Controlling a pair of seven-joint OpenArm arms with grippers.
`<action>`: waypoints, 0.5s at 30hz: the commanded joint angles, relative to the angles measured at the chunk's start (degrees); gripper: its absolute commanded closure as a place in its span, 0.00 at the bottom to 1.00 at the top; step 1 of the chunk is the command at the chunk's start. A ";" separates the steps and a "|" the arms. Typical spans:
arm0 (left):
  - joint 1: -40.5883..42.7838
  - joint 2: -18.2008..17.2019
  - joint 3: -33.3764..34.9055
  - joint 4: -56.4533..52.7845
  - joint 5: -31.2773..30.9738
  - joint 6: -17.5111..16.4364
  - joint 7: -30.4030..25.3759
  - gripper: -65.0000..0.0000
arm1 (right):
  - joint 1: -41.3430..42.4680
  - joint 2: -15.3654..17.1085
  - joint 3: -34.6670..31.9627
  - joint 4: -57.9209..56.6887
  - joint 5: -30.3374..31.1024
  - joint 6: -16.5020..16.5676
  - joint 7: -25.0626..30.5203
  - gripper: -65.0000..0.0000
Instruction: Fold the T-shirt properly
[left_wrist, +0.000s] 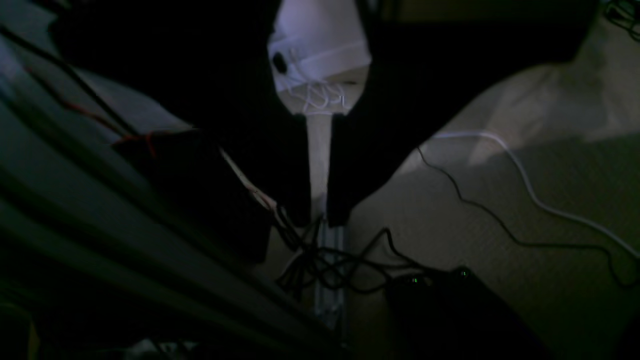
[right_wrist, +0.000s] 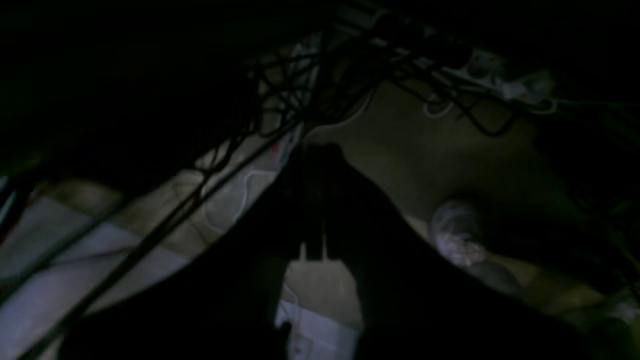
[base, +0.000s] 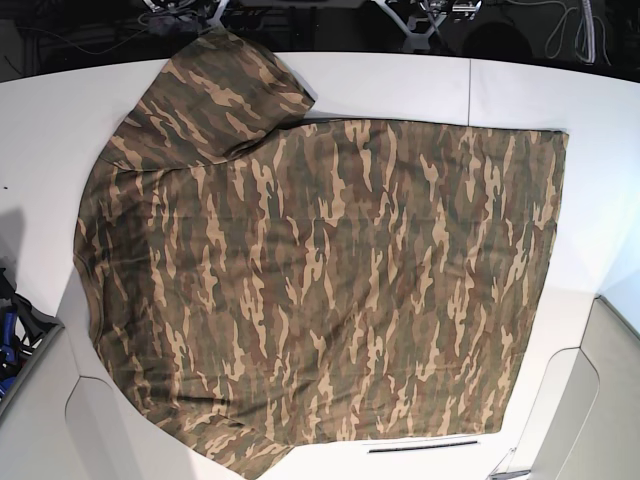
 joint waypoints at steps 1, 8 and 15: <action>1.36 -0.63 0.04 2.32 -0.22 -0.57 0.66 0.89 | -1.31 0.83 -0.09 1.62 1.40 2.16 0.52 1.00; 10.71 -3.32 0.04 16.96 -0.22 0.04 12.63 0.89 | -10.99 5.31 -0.09 11.67 11.89 9.68 0.52 1.00; 19.28 -4.11 0.02 28.98 -0.37 0.09 21.05 0.89 | -21.51 8.94 -0.09 24.85 18.10 10.47 0.31 1.00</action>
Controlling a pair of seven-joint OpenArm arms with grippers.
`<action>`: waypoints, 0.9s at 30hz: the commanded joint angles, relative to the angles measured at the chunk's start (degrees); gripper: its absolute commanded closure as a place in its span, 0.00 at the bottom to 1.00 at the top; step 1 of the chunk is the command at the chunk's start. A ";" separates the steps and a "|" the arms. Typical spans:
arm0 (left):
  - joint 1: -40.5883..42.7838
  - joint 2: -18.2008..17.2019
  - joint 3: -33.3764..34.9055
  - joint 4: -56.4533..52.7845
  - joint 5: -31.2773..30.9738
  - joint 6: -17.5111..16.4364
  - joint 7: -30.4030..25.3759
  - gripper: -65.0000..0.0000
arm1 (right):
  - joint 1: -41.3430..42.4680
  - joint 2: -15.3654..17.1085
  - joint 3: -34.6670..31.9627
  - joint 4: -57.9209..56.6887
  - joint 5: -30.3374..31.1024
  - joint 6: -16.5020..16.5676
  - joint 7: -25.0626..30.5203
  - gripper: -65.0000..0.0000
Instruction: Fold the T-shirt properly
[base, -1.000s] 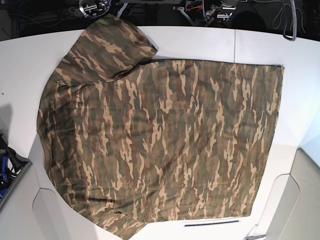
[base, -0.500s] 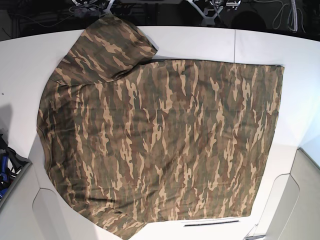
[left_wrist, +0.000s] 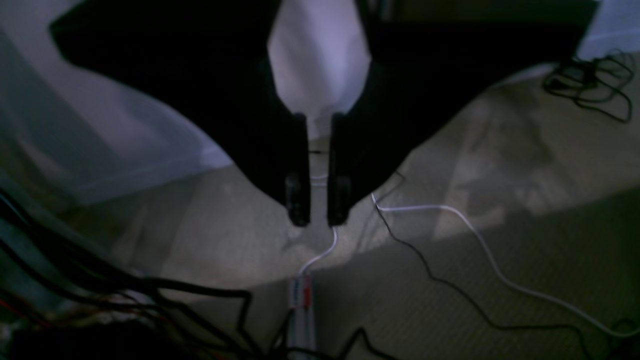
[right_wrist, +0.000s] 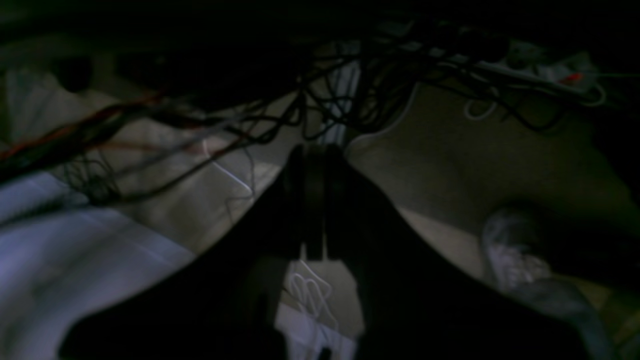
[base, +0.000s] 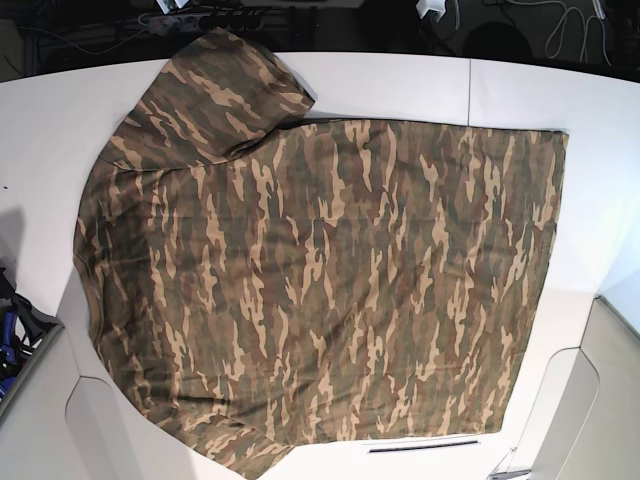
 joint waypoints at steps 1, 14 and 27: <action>2.03 -0.31 -0.04 2.21 -1.07 -0.39 1.11 0.89 | -2.05 0.85 0.00 2.54 1.25 0.92 0.83 1.00; 18.29 -0.28 -4.61 29.11 -4.39 -0.44 4.90 0.89 | -20.17 6.78 0.04 32.83 10.38 0.85 -1.16 1.00; 23.78 -0.39 -28.04 53.35 -23.74 -9.64 15.54 0.77 | -22.95 7.56 0.17 56.63 18.84 0.20 -11.02 1.00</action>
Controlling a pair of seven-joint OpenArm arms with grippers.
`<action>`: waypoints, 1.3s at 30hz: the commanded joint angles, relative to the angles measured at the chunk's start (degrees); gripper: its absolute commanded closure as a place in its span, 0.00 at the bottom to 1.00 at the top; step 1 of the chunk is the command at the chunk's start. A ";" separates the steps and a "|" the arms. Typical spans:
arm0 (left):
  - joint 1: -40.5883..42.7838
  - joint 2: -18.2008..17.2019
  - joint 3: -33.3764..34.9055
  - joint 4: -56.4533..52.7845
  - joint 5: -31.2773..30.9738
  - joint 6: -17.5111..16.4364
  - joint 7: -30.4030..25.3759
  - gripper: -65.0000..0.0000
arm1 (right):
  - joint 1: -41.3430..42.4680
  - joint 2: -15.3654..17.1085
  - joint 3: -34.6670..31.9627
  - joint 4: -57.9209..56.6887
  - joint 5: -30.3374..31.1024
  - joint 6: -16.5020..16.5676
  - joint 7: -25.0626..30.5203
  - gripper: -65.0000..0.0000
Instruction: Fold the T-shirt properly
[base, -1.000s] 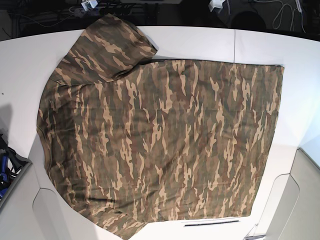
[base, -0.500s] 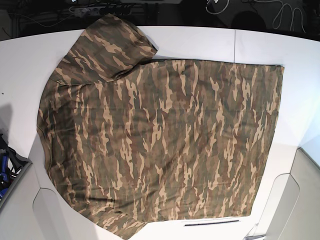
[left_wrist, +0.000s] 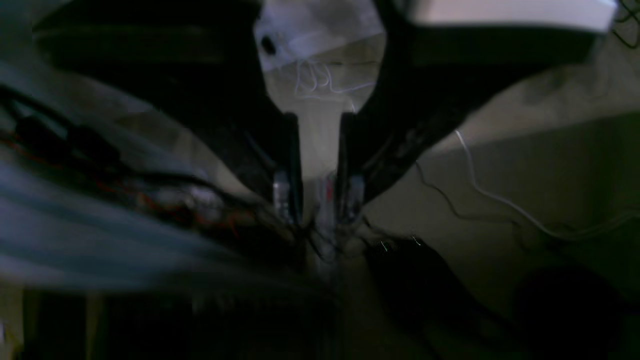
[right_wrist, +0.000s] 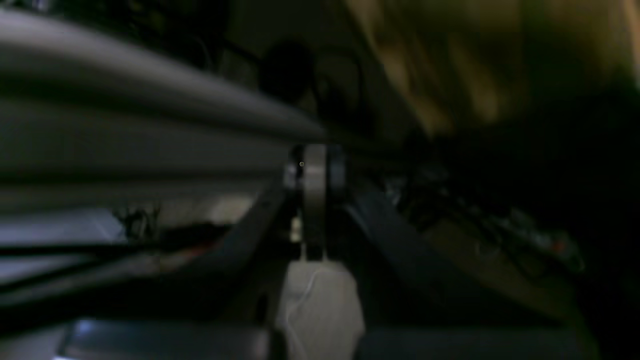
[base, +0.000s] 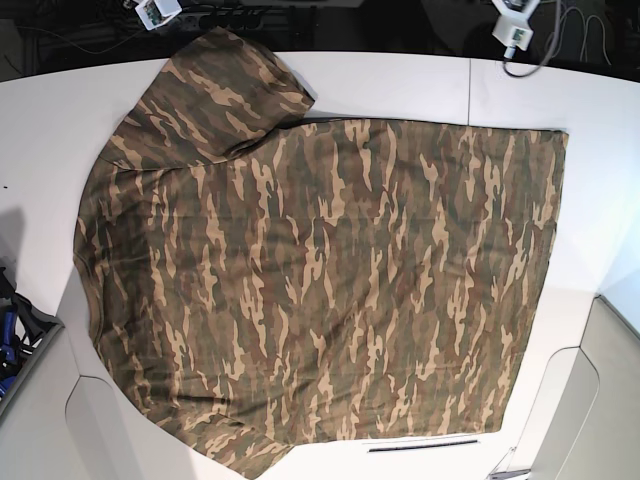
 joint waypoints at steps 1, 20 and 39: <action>0.70 -0.66 -1.73 1.99 -1.64 -0.63 -0.20 0.77 | -0.79 0.28 0.17 2.25 1.20 0.46 0.90 1.00; -2.12 -2.89 -14.69 10.93 -9.75 -0.61 0.20 0.47 | 12.02 -0.15 16.68 9.25 4.79 -15.13 -18.43 0.63; -5.20 -6.62 -14.69 10.78 -8.26 -0.61 -4.24 0.39 | 17.14 -0.17 20.13 -0.46 13.33 -10.10 -23.15 0.49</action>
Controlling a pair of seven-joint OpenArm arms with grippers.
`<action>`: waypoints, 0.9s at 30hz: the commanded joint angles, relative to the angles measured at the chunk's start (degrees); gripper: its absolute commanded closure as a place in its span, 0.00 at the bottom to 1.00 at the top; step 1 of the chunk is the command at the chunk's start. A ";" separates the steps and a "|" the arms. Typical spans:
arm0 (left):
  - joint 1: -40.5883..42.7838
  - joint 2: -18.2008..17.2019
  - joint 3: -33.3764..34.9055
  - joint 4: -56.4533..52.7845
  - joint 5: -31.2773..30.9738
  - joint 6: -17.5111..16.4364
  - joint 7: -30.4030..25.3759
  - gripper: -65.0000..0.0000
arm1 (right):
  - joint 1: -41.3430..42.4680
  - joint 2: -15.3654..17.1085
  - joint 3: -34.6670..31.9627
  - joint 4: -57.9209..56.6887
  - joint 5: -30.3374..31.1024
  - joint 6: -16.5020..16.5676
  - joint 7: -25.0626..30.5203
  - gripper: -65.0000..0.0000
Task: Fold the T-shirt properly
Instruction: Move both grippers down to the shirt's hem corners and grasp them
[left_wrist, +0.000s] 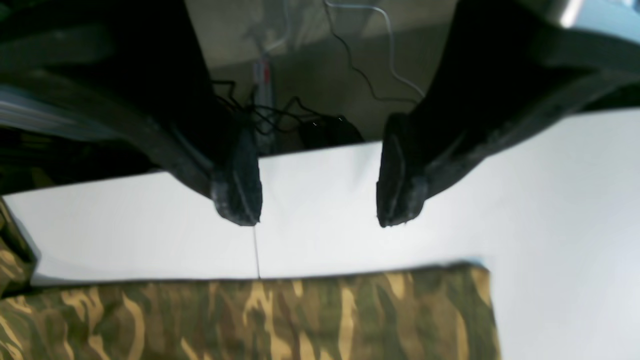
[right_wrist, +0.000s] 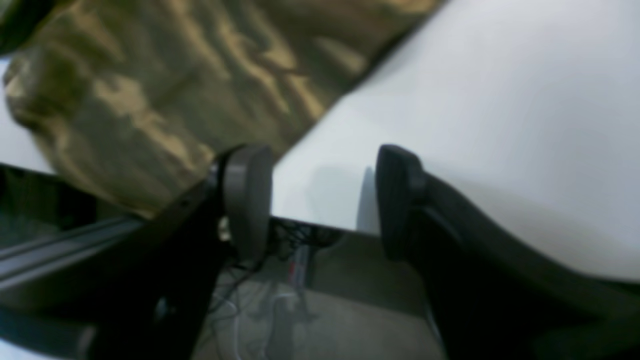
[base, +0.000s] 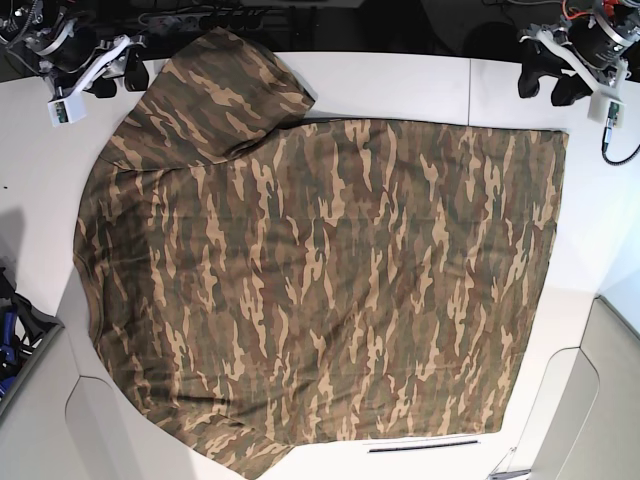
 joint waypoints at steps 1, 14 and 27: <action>0.50 -1.05 -0.44 0.72 0.09 -0.37 -1.66 0.39 | -0.07 0.68 0.28 0.57 1.40 0.22 1.05 0.49; -4.15 -2.78 -0.44 -5.18 3.10 0.09 -4.74 0.39 | 0.09 -8.79 0.11 -2.49 1.68 3.06 1.07 0.49; -14.08 -9.31 -0.37 -21.57 3.04 0.00 -5.73 0.39 | 1.90 -9.79 -0.70 -3.15 2.10 3.04 1.07 0.49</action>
